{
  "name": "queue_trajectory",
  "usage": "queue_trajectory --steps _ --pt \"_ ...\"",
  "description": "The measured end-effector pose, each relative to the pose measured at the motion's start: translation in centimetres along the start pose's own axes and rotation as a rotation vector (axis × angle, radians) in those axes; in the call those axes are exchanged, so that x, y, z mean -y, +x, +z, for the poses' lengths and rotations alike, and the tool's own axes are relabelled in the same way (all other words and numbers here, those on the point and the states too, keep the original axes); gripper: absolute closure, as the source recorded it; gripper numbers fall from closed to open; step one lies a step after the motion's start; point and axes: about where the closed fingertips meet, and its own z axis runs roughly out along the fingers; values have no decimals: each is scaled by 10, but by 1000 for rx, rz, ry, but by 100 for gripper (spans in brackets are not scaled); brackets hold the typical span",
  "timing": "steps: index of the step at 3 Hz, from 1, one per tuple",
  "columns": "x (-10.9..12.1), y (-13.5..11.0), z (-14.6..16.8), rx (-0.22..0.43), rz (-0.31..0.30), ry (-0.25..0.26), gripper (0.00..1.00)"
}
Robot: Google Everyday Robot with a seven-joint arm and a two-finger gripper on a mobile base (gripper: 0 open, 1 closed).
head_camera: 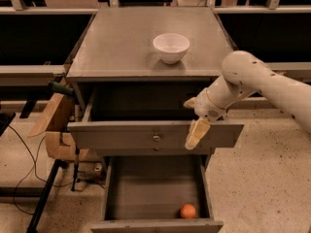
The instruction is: Open top drawer
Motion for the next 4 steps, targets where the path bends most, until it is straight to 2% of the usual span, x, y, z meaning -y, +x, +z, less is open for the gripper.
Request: queue_trajectory --steps 2,3,4 --pt "-5 6 16 -8 22 -53 0" --pt "-21 14 24 -33 32 -123 0" --pt "-45 21 19 -64 32 -184 2"
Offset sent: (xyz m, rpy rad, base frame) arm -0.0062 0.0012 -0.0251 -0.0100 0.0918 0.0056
